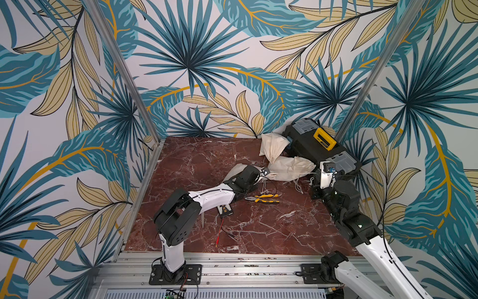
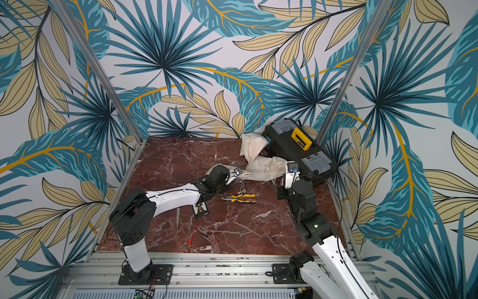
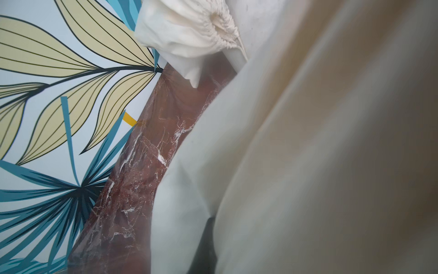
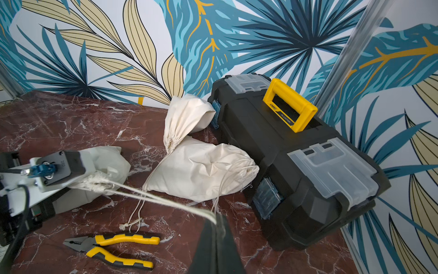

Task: Close the soil bag
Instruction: Frap the soil bag at the center of the board.

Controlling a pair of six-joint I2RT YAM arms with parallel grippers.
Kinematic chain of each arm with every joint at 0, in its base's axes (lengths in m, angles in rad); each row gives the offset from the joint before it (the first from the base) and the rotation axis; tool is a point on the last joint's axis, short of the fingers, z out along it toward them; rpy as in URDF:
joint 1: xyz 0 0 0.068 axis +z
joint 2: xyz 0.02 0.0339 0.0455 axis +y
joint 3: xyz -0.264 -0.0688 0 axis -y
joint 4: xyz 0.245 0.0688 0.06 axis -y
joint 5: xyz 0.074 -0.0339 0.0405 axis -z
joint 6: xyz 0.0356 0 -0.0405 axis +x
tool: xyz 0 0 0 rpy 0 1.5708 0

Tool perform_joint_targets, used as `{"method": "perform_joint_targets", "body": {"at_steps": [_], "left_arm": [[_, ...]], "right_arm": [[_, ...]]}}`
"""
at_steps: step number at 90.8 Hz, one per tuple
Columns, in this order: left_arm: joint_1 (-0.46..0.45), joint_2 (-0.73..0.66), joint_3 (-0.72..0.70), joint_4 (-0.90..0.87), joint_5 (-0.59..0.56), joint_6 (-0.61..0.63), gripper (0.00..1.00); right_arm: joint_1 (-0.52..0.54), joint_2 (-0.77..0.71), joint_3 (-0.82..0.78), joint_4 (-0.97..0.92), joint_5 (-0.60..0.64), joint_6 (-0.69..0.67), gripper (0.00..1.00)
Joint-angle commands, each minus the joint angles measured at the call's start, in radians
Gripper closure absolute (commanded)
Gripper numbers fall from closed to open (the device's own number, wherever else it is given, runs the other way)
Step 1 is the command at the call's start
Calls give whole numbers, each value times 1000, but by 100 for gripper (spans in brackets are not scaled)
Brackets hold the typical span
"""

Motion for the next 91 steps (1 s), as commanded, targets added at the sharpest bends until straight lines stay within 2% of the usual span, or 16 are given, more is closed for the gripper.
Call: {"method": "perform_joint_targets", "body": {"at_steps": [1,11,22,31,36,44,51,70,77,91], "left_arm": [[129,17,-50,-227,-278,-27,100],[216,-3,-58,-266,-336,-61,100],[336,-30,-57,-311,-464,-116,100],[379,-79,-77,-310,-451,-138,98],[350,-117,-108,-270,-376,-117,94],[254,-166,-174,-135,-234,-50,84],[184,-195,-182,-104,-43,-35,75],[44,-227,-139,-26,412,7,49],[17,-207,-96,-15,562,21,44],[-1,-135,12,28,763,15,38]], "right_arm": [[-66,-60,24,151,260,28,100],[-83,-61,20,147,261,34,100],[-107,-46,10,149,231,41,100],[-115,12,-4,165,134,54,100],[-115,58,-8,188,28,60,100],[-115,139,-11,239,-142,80,100],[-115,181,2,258,-233,82,100],[-115,206,24,231,-341,49,100],[-114,202,17,229,-358,47,100],[-113,197,16,218,-403,48,100]]}}
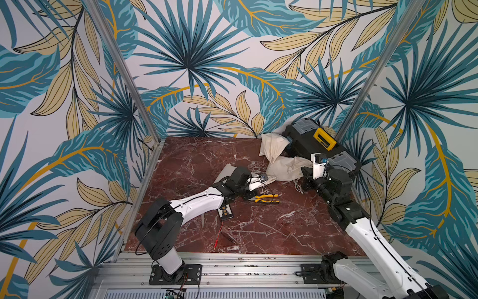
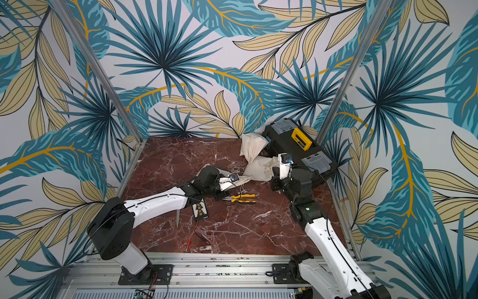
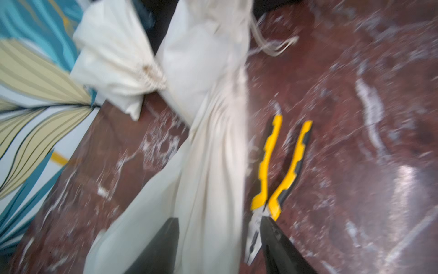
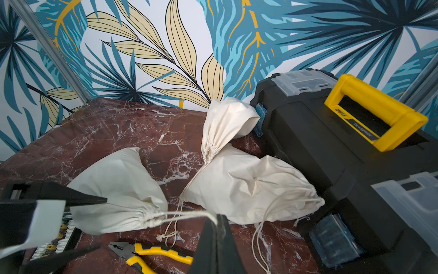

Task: Close the soil bag
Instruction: Frap the soil bag at the center of the board.

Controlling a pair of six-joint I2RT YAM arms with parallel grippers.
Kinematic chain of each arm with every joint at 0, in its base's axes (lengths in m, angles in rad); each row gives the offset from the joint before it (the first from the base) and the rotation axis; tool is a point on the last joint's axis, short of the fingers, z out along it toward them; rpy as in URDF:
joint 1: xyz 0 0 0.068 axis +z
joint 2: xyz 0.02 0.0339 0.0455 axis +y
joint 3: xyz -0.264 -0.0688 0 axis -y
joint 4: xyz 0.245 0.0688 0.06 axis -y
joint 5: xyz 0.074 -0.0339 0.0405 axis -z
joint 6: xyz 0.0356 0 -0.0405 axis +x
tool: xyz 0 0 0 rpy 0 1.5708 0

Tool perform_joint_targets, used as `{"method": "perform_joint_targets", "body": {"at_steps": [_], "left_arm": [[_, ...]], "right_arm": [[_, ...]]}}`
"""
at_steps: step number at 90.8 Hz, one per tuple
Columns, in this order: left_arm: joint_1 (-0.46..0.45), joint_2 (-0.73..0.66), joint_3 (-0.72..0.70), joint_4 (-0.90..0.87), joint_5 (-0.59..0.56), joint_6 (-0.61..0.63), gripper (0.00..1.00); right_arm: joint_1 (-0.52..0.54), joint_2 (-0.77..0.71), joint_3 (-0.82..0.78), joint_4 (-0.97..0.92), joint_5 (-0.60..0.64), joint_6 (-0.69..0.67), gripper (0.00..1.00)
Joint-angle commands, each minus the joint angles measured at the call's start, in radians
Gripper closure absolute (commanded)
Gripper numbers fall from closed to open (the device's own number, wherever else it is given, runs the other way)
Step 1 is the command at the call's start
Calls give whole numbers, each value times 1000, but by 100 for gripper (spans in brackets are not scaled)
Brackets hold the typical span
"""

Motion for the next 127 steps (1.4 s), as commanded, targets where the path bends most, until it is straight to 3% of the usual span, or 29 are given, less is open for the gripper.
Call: {"method": "perform_joint_targets", "body": {"at_steps": [1,13,32,40,64,75,89,115,127], "left_arm": [[0,49,96,63,259,6,38],[-3,136,225,-4,346,9,38],[-3,269,390,-82,298,22,41],[-3,318,448,-123,279,33,49],[6,304,462,-190,242,72,96],[13,278,427,-191,209,81,100],[11,275,388,-259,79,73,100],[19,302,241,-294,-388,-1,99],[46,299,185,-321,-487,-19,98]], "right_arm": [[-3,-13,11,19,-41,-1,100],[-3,-33,9,12,-36,-7,100],[-3,-68,10,-2,-39,-16,100],[-3,-81,14,-4,-40,-19,100],[-4,-97,13,-17,11,-38,100],[-3,-110,5,-16,54,-45,100],[-4,-144,3,-24,101,-50,100],[-6,-281,14,-63,427,-40,100],[-12,-298,3,-67,533,-19,100]]}}
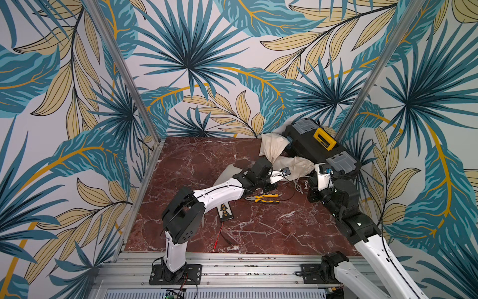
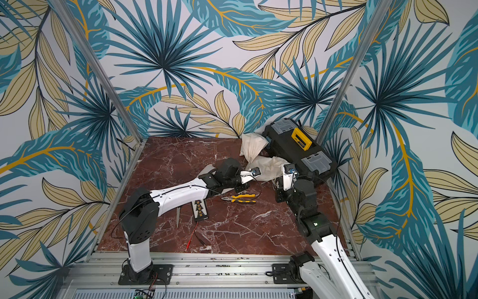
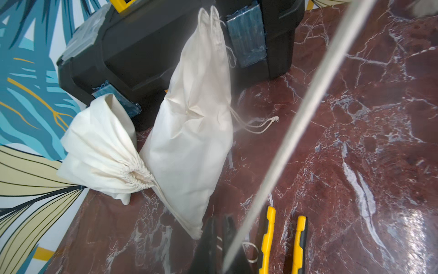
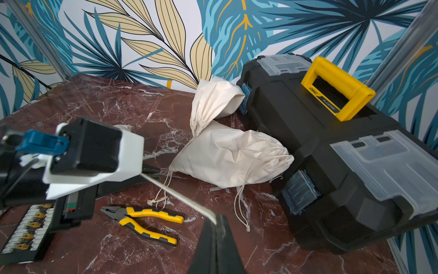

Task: Close the soil bag
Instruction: Frap the soil bag at the center of the board, then place the soil bag at the center of the board.

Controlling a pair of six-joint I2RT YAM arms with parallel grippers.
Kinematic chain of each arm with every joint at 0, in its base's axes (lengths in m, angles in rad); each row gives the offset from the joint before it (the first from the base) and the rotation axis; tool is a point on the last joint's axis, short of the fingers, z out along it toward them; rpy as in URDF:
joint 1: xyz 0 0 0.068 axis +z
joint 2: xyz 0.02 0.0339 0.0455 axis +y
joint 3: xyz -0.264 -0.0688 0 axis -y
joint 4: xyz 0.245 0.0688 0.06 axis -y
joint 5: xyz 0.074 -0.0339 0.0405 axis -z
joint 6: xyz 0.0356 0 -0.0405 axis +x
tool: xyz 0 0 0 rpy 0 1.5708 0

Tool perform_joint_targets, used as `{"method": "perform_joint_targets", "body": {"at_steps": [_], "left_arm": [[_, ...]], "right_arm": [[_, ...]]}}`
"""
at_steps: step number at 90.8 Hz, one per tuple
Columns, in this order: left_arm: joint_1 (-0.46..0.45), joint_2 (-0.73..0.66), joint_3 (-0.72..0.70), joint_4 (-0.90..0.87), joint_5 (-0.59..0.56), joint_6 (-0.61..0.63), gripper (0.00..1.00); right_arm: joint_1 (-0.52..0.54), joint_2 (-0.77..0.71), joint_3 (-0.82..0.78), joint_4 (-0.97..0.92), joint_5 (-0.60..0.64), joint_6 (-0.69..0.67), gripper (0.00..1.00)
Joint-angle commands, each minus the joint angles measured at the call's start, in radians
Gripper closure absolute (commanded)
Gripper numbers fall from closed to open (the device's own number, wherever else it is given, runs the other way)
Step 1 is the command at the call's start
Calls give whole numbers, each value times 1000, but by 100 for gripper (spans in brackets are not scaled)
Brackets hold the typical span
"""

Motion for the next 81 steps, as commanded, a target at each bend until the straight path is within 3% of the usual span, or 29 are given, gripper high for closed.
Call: {"method": "perform_joint_targets", "body": {"at_steps": [1,8,37,61,81], "left_arm": [[125,46,-126,-295,-409,-42,97],[151,24,-168,-297,-437,-49,91],[274,29,-206,-396,-595,-102,87],[351,2,-220,-386,-624,-137,86],[427,9,-123,-376,-733,-149,87]], "right_arm": [[-52,-98,29,176,390,28,100],[-63,-97,23,179,399,37,100],[-121,-70,-5,188,345,75,100],[-160,-61,-16,195,300,91,100],[-167,-2,-71,260,141,131,100]]}}
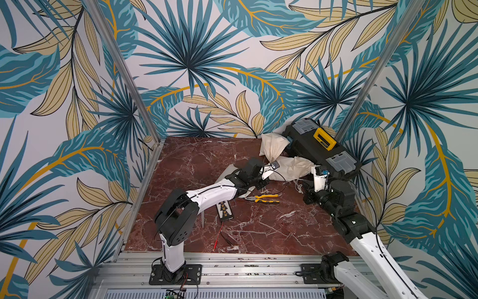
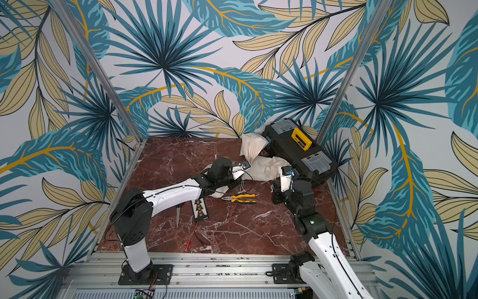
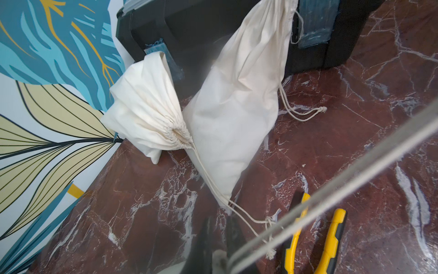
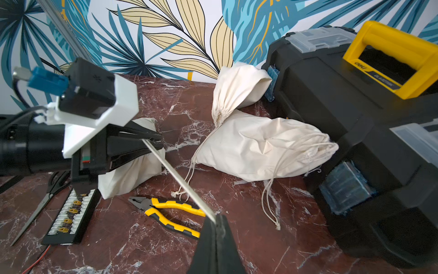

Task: Close the soil bag
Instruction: Place the soil bag at the center of the board, then reset both arms

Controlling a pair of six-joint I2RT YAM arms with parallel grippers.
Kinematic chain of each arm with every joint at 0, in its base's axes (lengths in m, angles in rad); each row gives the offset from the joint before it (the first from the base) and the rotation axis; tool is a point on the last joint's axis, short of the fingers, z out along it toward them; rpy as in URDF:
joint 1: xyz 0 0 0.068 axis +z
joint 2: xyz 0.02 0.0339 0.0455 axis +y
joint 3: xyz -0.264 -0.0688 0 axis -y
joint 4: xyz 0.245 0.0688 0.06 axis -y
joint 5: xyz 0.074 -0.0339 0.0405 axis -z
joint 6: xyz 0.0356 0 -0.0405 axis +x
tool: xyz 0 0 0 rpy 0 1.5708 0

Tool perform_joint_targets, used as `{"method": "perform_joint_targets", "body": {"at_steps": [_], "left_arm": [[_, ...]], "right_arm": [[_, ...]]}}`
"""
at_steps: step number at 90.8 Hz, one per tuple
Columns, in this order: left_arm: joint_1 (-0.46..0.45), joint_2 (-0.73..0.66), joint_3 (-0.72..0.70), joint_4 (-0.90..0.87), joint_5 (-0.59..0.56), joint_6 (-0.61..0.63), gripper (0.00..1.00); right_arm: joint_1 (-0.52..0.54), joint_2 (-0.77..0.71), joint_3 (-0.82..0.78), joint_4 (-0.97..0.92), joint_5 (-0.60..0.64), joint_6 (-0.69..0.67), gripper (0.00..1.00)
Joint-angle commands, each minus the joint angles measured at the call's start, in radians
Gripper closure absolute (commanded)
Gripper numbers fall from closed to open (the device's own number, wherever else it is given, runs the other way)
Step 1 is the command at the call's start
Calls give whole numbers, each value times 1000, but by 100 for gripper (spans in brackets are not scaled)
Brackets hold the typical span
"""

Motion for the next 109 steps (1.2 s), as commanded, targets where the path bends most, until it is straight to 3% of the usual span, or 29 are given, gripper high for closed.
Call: {"method": "perform_joint_targets", "body": {"at_steps": [1,12,28,41,47,53,66,72,75,81,87,94,103,109], "left_arm": [[343,69,-28,-424,-655,-42,87],[322,0,13,-389,-603,-10,88],[128,-51,-105,-234,-359,-36,81],[55,-8,-106,-228,-240,-154,78],[37,-18,-109,-196,-214,-187,67],[24,-63,-107,-194,-154,-214,44],[18,-252,-200,-105,-39,-262,10],[38,-362,-269,-42,-32,-310,1],[63,-405,-306,-18,-15,-345,0],[139,-499,-381,19,21,-429,0],[218,-583,-478,75,-46,-494,0],[293,-681,-599,141,-244,-529,0],[360,-786,-712,192,-455,-480,0],[424,-812,-771,239,-507,-469,0]], "right_arm": [[-118,-31,-2,170,321,62,100],[-118,52,-56,234,200,99,100],[-118,123,-161,373,77,173,100],[-118,129,-233,467,60,185,71],[-118,114,-244,469,105,181,54],[-118,84,-260,477,157,172,41],[-118,-17,-322,547,328,152,15],[-120,-46,-372,608,435,126,8],[-121,-57,-400,649,463,101,2],[-123,-53,-469,780,546,21,1],[-124,-11,-525,927,595,-37,1],[-127,84,-557,1046,633,-63,1],[-129,257,-565,1183,613,-89,1],[-129,370,-578,1337,598,-105,1]]}}
